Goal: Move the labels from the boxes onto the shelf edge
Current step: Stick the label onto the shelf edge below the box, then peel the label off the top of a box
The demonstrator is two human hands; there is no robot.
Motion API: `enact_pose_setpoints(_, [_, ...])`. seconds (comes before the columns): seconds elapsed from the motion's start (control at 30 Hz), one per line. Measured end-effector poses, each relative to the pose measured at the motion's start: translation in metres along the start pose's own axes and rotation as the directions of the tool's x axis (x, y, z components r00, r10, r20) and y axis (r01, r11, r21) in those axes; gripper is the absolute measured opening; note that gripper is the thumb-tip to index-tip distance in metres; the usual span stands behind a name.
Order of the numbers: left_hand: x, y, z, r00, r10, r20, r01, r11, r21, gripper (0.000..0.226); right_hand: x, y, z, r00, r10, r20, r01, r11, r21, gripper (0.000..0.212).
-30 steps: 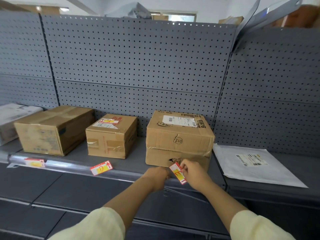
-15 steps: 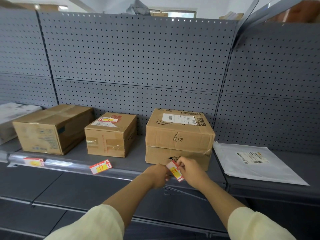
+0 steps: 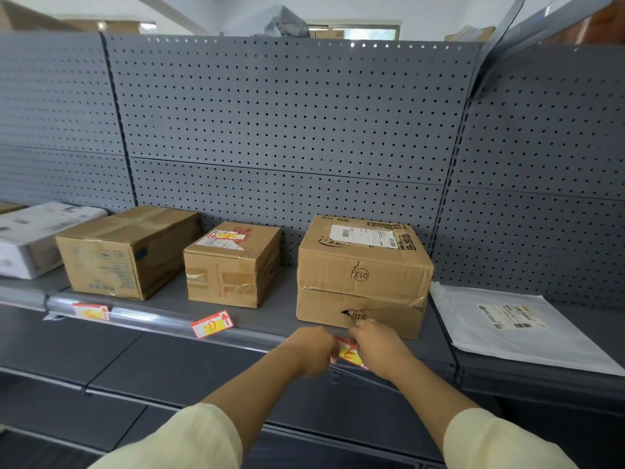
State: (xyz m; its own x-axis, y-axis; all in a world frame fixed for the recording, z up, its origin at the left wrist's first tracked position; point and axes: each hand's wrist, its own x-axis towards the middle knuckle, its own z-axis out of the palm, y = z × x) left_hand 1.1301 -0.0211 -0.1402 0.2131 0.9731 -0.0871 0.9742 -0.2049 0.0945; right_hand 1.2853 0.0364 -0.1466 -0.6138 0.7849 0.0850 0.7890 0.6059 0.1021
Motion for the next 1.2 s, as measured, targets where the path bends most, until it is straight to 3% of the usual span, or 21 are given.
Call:
enact_pose_setpoints(0.2, [-0.015,-0.017,-0.01,0.999,-0.031,-0.016,0.031,0.999,0.01,0.031,0.001,0.002,-0.007,0.999,-0.042,-0.006,0.042,0.999,0.009,0.025])
enact_pose_setpoints(0.47, [-0.023,-0.048,-0.047,0.996,-0.068,-0.053,0.072,0.994,0.087,0.037,0.012,-0.023,-0.033,0.968,-0.198,-0.152,0.193,0.98,-0.047,0.021])
enact_pose_setpoints(0.8, [-0.045,-0.14,-0.093,0.94,-0.258,-0.224,0.25,0.966,-0.063,0.033,0.078,-0.105,-0.075,0.919,-0.319,-0.23,0.346,0.935,0.083,0.024])
enact_pose_setpoints(0.9, [-0.047,-0.175,-0.115,0.905,-0.305,-0.296,0.285,0.952,-0.111,0.033,0.118,-0.125,-0.088,0.922,-0.274,-0.273,0.319,0.938,0.138,0.02])
enact_pose_setpoints(1.07, [-0.048,-0.239,-0.153,0.88,-0.322,-0.348,0.326,0.944,-0.048,0.035,0.184,-0.151,-0.115,0.937,-0.151,-0.314,0.223,0.952,0.208,0.014])
enact_pose_setpoints(1.2, [-0.039,-0.288,-0.165,0.869,-0.335,-0.364,0.327,0.941,-0.088,0.033,0.229,-0.161,-0.124,0.962,-0.079,-0.262,0.144,0.961,0.238,0.017])
